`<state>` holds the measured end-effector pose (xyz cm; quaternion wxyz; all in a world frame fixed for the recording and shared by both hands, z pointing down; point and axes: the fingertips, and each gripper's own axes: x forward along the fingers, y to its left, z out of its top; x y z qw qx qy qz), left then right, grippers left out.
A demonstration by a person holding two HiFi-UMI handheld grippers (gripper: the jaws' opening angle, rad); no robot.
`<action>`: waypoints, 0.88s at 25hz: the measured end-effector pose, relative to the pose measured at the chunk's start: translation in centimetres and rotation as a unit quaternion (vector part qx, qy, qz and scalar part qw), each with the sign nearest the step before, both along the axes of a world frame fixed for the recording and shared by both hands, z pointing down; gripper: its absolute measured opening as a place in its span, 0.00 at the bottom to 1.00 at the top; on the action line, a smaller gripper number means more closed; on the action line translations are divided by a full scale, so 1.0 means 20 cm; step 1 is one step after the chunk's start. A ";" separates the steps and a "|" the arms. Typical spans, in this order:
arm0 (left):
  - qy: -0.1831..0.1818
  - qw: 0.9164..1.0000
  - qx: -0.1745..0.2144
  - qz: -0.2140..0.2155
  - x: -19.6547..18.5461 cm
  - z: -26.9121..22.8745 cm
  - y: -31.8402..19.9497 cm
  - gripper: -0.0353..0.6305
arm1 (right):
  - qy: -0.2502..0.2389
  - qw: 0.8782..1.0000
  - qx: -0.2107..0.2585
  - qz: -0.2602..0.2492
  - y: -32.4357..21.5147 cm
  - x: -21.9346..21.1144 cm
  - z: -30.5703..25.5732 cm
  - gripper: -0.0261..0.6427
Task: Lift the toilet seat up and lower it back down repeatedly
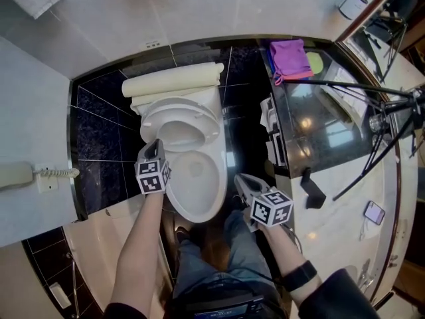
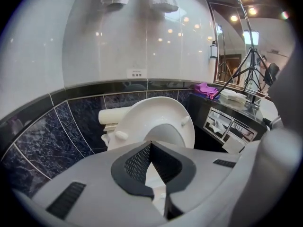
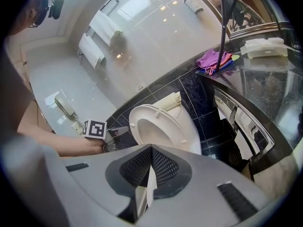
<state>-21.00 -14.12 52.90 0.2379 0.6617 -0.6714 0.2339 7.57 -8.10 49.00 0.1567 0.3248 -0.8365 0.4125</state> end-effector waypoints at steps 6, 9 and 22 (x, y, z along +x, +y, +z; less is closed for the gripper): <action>-0.004 1.000 0.013 0.010 0.03 -0.20 0.17 0.05 | 0.016 0.999 0.034 -0.017 -0.01 -0.08 -0.11 0.06; -0.010 0.999 0.027 0.021 0.05 -0.34 0.28 0.05 | 0.028 0.997 0.061 -0.025 -0.01 -0.12 -0.21 0.06; -0.021 0.995 0.092 0.016 -0.02 -0.95 0.89 0.05 | 0.124 0.970 0.202 -0.060 0.07 -0.21 -0.68 0.06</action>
